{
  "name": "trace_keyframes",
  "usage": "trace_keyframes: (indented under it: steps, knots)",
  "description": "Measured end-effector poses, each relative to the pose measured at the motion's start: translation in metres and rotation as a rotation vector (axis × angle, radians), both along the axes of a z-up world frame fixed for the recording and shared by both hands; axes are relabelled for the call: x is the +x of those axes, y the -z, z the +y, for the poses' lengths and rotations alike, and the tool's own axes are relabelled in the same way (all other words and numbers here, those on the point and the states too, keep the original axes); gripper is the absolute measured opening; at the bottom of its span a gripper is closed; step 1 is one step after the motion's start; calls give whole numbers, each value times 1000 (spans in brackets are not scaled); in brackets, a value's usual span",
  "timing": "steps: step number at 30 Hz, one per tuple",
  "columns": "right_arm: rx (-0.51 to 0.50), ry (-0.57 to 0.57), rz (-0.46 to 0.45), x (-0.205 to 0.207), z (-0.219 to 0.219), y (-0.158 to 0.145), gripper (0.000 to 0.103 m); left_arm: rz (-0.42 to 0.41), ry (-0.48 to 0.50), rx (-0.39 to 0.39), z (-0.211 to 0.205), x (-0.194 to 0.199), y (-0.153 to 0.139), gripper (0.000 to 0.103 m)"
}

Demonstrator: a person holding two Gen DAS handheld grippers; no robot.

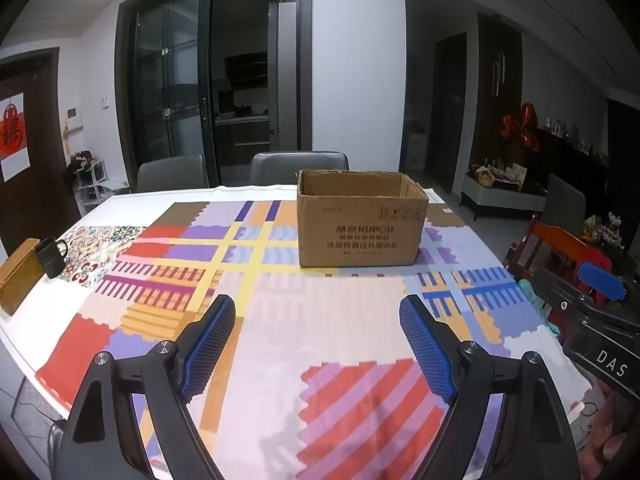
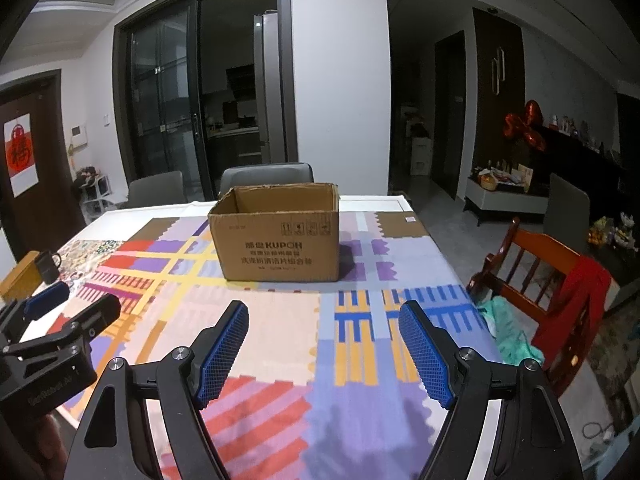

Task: Organize snacks

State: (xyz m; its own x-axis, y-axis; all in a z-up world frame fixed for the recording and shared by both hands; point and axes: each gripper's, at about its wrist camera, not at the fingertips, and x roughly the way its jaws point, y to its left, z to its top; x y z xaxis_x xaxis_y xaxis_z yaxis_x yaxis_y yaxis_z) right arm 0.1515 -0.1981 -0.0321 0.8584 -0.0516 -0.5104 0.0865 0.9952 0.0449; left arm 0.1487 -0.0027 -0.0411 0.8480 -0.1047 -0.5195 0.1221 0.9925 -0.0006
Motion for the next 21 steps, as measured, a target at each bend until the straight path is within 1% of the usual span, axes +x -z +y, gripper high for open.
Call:
trace_keyframes:
  steps: [6,11,13,15,19,21]
  knots:
    - [-24,7,-2,-22,1,7,78,-6,-22,-6,3,-20,7,84]
    - [-17,14,-1,-37,-1,15,78,5,-22,-8,2,-36,13,86]
    - [-18,21,-5,-43,-2,18,78,8,-23,-2,2,-40,15,88]
    - [-20,26,-8,-50,-2,20,78,7,-31,4,2,-44,17,95]
    - [-25,36,-13,-57,-3,21,78,1,-43,-1,1,-49,15,103]
    - [-23,40,-19,-58,-4,20,83,-8,-48,3,2,-50,13,103]
